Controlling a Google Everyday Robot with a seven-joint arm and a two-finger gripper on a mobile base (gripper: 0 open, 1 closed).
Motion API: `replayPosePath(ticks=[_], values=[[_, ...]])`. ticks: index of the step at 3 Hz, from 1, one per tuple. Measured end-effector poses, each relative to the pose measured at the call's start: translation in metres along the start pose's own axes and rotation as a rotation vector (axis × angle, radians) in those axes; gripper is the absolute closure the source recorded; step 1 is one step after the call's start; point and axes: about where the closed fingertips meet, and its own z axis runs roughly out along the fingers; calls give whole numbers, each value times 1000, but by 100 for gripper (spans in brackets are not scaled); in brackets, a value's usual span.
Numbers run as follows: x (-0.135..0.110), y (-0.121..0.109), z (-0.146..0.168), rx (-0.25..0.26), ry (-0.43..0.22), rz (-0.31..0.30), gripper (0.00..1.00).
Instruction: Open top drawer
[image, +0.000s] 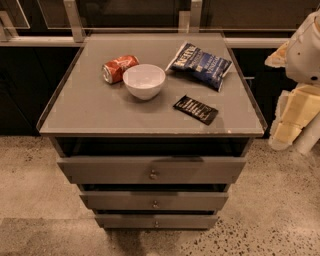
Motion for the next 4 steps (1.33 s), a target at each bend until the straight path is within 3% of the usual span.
replayPosePath(ticks=[2,3,4], values=[[-2,-1,-6,27,-3,-3,0],[5,20,-6,69,-42,32,0],[34,56,31,70,-123,173,0]])
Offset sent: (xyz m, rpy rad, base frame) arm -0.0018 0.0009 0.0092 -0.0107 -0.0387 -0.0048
